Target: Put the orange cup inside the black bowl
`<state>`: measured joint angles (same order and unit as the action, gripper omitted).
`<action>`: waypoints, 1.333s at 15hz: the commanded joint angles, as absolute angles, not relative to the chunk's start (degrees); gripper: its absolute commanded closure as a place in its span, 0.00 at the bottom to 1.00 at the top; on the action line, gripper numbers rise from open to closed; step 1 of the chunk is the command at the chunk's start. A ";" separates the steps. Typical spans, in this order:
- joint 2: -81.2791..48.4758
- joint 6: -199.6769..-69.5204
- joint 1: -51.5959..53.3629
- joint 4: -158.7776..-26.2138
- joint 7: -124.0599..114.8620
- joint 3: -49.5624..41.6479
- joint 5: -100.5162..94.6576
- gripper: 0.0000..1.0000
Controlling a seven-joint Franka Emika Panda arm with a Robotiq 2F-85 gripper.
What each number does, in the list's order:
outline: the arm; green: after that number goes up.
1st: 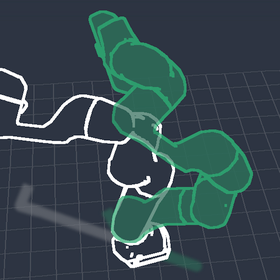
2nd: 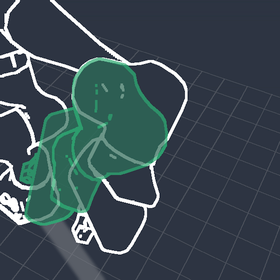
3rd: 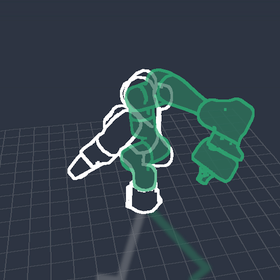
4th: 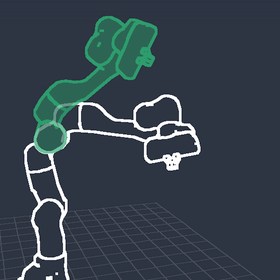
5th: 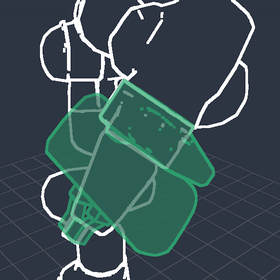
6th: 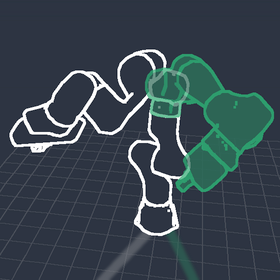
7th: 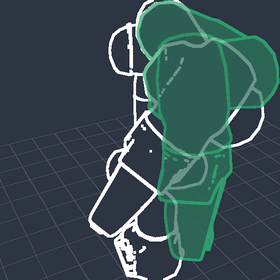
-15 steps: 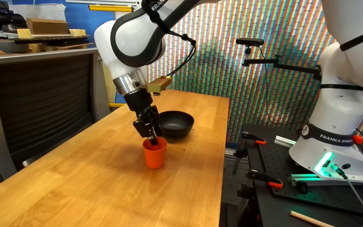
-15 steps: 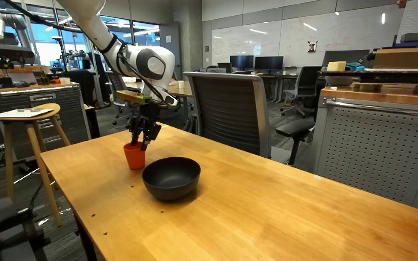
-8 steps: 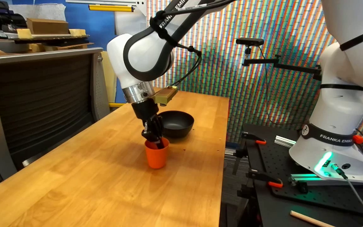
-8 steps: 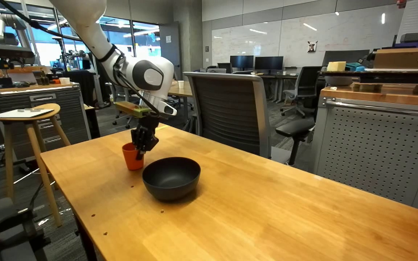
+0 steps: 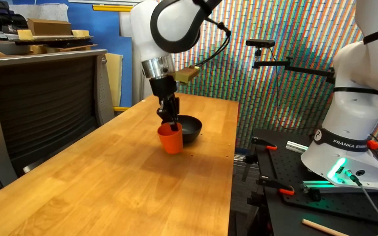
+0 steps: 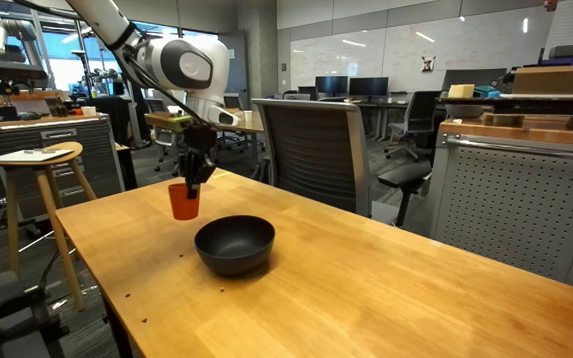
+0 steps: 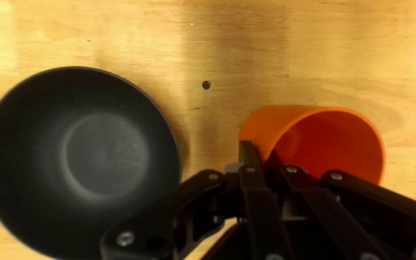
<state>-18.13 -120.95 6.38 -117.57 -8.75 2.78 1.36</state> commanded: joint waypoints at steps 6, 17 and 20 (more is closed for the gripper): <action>1.56 -129.03 0.66 -134.67 -23.26 -2.88 -5.73 0.98; -18.24 -140.02 -1.60 -125.66 -22.37 -4.33 -5.27 0.98; -19.29 -138.69 -2.11 -125.10 -19.99 -3.51 -0.79 0.67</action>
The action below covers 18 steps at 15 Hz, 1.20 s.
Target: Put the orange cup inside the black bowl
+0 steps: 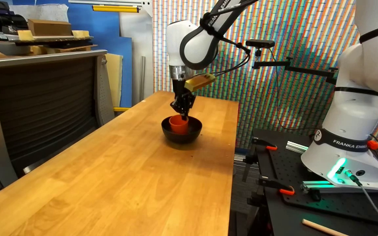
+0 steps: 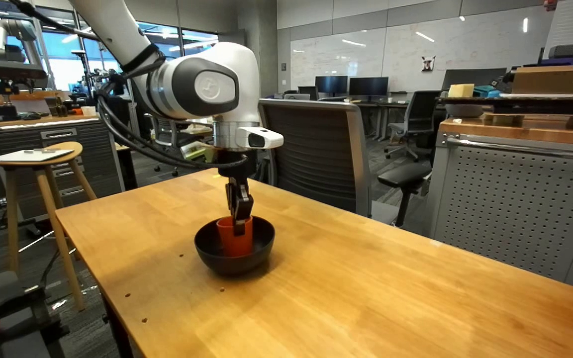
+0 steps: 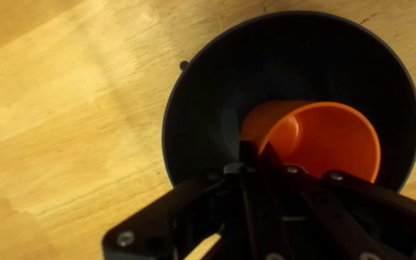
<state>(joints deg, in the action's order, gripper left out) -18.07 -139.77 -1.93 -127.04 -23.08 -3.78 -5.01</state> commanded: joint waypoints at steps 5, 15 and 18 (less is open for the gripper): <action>-9.03 -136.74 -0.66 -131.10 -19.23 -3.71 0.47 0.30; 17.75 -116.58 1.35 -138.14 -3.44 -1.97 10.85 0.00; 16.01 -117.39 0.51 -136.87 -5.74 -1.12 9.30 0.00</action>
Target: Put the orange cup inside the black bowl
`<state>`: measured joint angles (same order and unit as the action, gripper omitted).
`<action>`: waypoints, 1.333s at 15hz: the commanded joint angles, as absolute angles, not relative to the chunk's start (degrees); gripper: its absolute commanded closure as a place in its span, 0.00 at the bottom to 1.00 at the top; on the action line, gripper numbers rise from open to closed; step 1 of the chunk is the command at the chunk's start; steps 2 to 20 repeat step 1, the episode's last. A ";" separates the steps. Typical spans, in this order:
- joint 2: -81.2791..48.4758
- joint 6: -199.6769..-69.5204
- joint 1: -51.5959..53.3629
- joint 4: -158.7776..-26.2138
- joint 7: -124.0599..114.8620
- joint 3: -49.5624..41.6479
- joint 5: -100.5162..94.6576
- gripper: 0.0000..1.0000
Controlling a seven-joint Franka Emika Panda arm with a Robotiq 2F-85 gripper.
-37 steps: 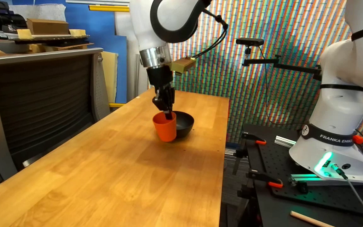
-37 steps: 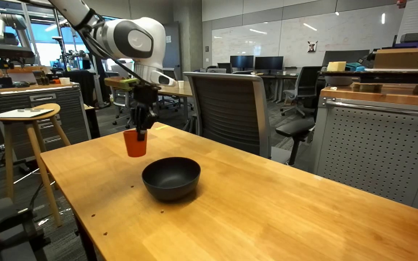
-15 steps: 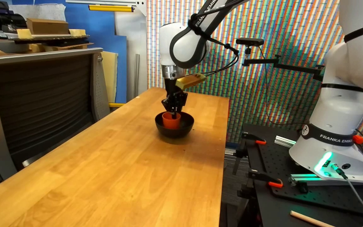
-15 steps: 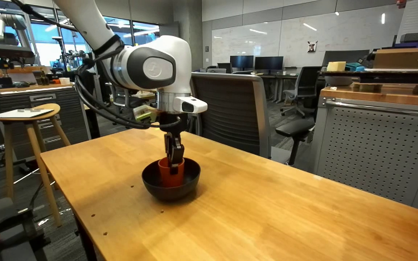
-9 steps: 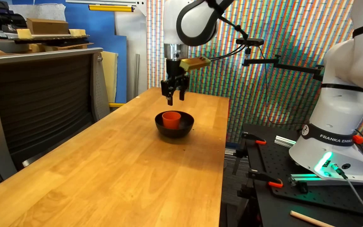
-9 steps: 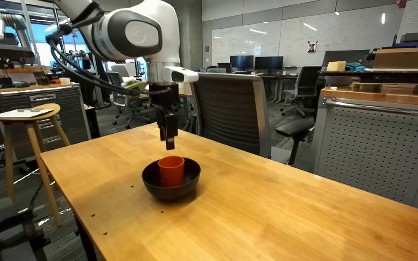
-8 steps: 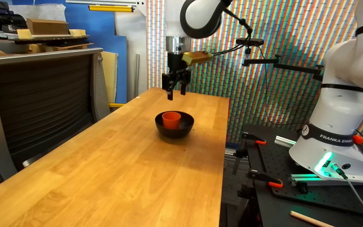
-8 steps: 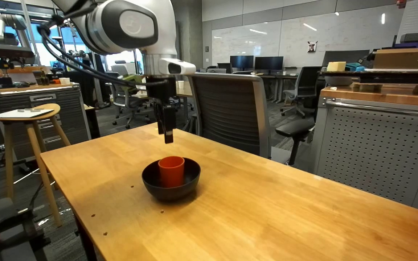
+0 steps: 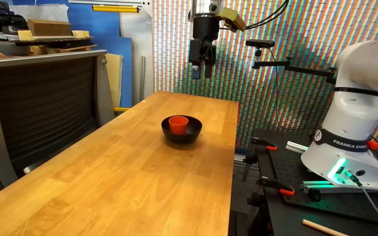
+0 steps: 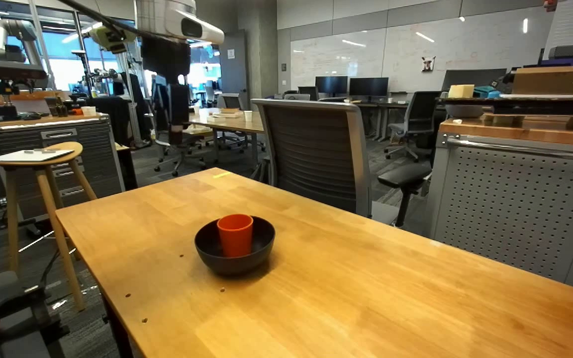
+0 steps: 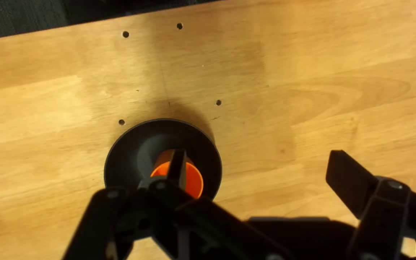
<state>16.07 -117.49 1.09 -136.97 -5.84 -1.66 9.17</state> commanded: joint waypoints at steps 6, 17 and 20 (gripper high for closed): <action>16.72 -117.11 0.54 -137.29 -5.27 -1.14 9.52 0.00; 16.72 -117.11 0.54 -137.29 -5.27 -1.14 9.52 0.00; 16.72 -117.11 0.54 -137.29 -5.27 -1.14 9.52 0.00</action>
